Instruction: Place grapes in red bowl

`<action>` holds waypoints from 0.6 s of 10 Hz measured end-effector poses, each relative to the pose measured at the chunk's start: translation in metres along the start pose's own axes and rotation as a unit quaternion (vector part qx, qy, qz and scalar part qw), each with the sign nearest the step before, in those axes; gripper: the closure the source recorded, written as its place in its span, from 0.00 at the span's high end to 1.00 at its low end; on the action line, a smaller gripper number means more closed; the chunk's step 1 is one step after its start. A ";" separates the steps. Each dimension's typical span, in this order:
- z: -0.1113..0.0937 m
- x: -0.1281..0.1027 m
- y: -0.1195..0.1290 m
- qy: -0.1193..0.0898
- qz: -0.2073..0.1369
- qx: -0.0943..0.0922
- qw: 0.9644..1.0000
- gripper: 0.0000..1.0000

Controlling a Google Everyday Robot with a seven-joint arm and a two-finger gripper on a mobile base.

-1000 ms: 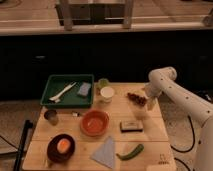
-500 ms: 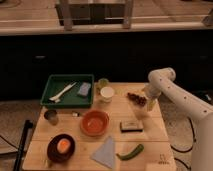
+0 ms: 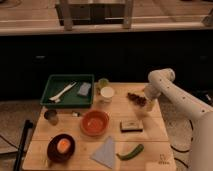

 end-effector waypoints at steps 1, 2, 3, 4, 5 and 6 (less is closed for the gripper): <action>0.002 0.001 0.000 0.000 0.003 -0.001 1.000 0.80; 0.002 0.001 0.001 0.000 0.003 -0.002 1.000 0.80; 0.004 0.002 0.002 0.001 0.006 -0.003 1.000 0.80; 0.007 0.003 0.002 0.001 0.011 -0.004 1.000 0.80; 0.009 0.004 0.003 0.000 0.014 -0.005 1.000 0.80; 0.010 0.004 0.003 0.000 0.015 -0.006 1.000 0.80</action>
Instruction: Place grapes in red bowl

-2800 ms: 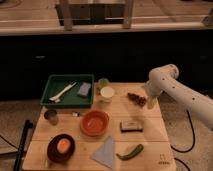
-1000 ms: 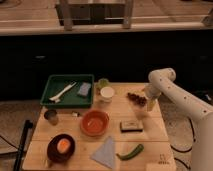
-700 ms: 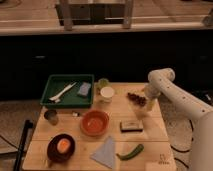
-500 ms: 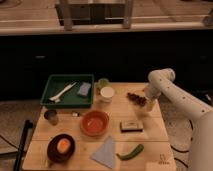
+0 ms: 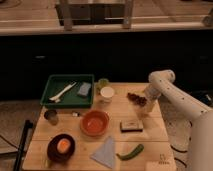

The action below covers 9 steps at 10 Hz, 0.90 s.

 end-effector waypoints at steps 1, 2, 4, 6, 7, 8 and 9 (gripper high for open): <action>0.002 0.001 0.001 0.001 0.002 -0.001 1.000 0.80; 0.003 0.001 0.001 0.001 0.004 -0.002 1.000 0.80; 0.006 0.002 0.002 0.001 0.007 -0.003 1.000 0.80; 0.008 0.004 0.003 0.002 0.011 -0.005 1.000 0.80; 0.009 0.004 0.004 0.002 0.012 -0.005 1.000 0.80; 0.010 0.005 0.004 0.002 0.014 -0.006 1.000 0.80; 0.012 0.005 0.005 0.002 0.015 -0.007 1.000 0.80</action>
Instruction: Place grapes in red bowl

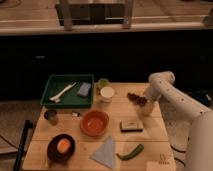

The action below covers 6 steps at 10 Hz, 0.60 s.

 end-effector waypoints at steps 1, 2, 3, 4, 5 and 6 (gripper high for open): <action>0.001 0.000 0.000 0.000 0.001 0.000 1.000 0.80; 0.002 0.001 0.001 0.000 0.002 -0.001 1.000 0.80; 0.003 0.002 0.001 0.001 0.004 -0.002 1.000 0.80; 0.003 0.002 0.001 0.001 0.005 -0.002 1.000 0.80; 0.004 0.002 0.001 0.001 0.006 -0.002 1.000 0.80; 0.005 0.003 0.002 0.001 0.007 -0.003 1.000 0.80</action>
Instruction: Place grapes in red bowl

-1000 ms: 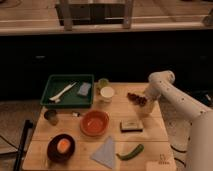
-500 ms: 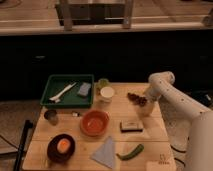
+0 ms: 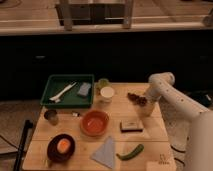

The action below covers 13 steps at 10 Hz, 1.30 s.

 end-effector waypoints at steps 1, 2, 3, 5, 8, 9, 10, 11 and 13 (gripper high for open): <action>0.001 0.001 0.000 0.000 0.001 -0.001 1.000 0.80; 0.002 0.001 0.001 0.000 0.002 -0.001 1.000 0.80; 0.003 0.001 0.001 0.000 0.003 -0.001 1.000 0.80; 0.004 0.002 0.001 -0.001 0.005 -0.002 1.000 0.80; 0.006 0.003 0.002 -0.002 0.008 -0.003 1.000 0.80; 0.006 0.004 0.002 -0.002 0.008 -0.003 1.000 0.80; 0.006 0.004 0.003 -0.001 0.008 -0.004 1.000 0.80; 0.006 0.004 0.003 -0.001 0.008 -0.004 1.000 0.80; 0.006 0.005 0.003 0.000 0.008 -0.005 1.000 0.80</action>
